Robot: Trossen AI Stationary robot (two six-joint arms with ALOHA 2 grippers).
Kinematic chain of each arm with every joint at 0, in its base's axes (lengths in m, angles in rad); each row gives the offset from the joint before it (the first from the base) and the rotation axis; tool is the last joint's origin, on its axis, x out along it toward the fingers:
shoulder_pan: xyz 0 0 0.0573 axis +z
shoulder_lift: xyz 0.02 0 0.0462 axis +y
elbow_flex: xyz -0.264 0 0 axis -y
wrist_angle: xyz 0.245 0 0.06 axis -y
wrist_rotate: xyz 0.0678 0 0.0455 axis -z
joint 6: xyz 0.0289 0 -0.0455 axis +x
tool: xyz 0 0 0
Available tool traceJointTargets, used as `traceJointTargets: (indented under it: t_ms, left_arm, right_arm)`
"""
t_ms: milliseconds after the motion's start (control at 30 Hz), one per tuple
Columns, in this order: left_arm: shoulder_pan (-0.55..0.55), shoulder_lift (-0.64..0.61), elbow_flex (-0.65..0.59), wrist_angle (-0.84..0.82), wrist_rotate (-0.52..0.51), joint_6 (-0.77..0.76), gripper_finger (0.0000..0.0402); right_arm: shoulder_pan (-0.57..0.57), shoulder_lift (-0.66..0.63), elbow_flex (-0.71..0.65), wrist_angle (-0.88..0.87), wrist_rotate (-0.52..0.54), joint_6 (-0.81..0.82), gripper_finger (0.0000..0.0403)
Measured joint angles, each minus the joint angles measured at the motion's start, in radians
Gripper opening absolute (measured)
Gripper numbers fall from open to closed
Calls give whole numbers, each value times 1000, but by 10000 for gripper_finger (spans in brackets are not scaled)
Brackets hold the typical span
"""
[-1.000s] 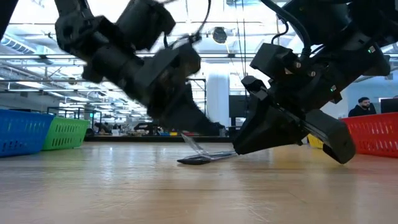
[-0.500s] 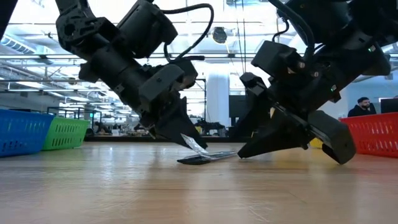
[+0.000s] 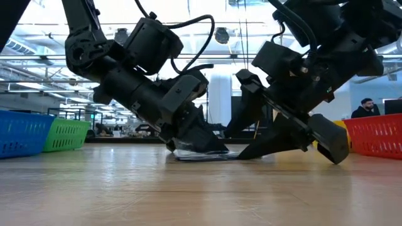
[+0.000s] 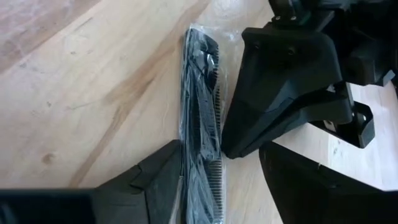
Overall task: Pick & Place Travel size toiletries
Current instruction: Put the black comb into the blue bin
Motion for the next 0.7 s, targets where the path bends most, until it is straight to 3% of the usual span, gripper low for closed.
traceJointTargets:
  t_ms: [400, 533, 700]
  left_arm:
    - [3, 6, -1, 13, 16, 17, 3]
    - [2, 6, -1, 12, 20, 17, 5]
    - [2, 8, -2, 29, 56, 32, 6]
  right_arm:
    - [22, 3, -2, 38, 60, -2, 148]
    - [41, 3, -2, 52, 133, -10, 146]
    - [42, 3, -2, 39, 127, 17, 156]
